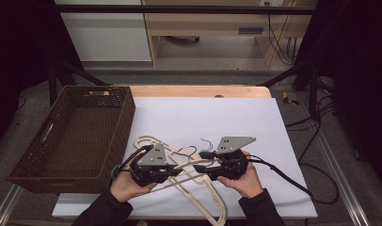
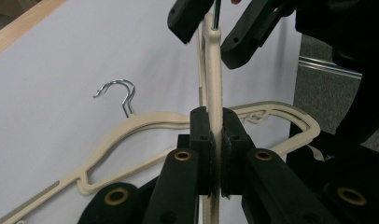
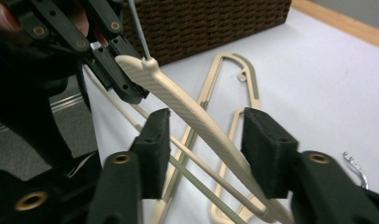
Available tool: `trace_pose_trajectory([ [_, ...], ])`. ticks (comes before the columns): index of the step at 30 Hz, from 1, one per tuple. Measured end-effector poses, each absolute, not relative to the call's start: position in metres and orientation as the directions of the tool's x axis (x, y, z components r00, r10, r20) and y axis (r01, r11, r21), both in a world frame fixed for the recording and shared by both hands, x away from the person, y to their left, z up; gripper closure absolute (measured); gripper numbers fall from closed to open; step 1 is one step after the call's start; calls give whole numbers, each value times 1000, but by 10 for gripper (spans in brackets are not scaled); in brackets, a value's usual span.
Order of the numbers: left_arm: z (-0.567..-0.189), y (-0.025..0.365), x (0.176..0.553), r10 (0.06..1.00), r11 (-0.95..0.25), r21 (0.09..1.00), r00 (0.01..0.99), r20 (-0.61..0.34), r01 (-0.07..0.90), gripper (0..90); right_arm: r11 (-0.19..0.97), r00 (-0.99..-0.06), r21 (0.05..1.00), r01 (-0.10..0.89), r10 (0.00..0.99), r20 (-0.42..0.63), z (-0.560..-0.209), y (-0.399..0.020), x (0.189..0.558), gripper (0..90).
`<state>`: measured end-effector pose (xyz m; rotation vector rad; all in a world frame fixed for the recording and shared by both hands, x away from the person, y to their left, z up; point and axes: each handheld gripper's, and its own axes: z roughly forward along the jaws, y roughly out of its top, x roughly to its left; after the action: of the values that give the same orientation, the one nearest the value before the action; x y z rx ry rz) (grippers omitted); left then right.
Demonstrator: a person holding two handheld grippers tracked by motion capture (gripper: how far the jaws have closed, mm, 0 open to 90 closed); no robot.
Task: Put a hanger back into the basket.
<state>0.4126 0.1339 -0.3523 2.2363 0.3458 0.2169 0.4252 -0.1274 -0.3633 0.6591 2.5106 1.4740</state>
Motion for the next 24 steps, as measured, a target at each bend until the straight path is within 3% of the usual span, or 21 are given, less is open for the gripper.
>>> trace_pose_trajectory([
  [6, -347, 145, 416, 416, -537, 808, 909, 5, 242, 860, 356, -856, 895, 267, 515, 50, -358, -141, 424, 240],
  [14, -330, 167, 416, 523, -448, 853, 852, 8, 267, 859, 257, -776, 922, 288, 628, 67, -355, -169, 425, 116],
  [24, -299, 197, 414, 606, -357, 896, 796, 7, 263, 859, 162, -669, 938, 305, 738, 91, -362, -199, 424, 59],
])
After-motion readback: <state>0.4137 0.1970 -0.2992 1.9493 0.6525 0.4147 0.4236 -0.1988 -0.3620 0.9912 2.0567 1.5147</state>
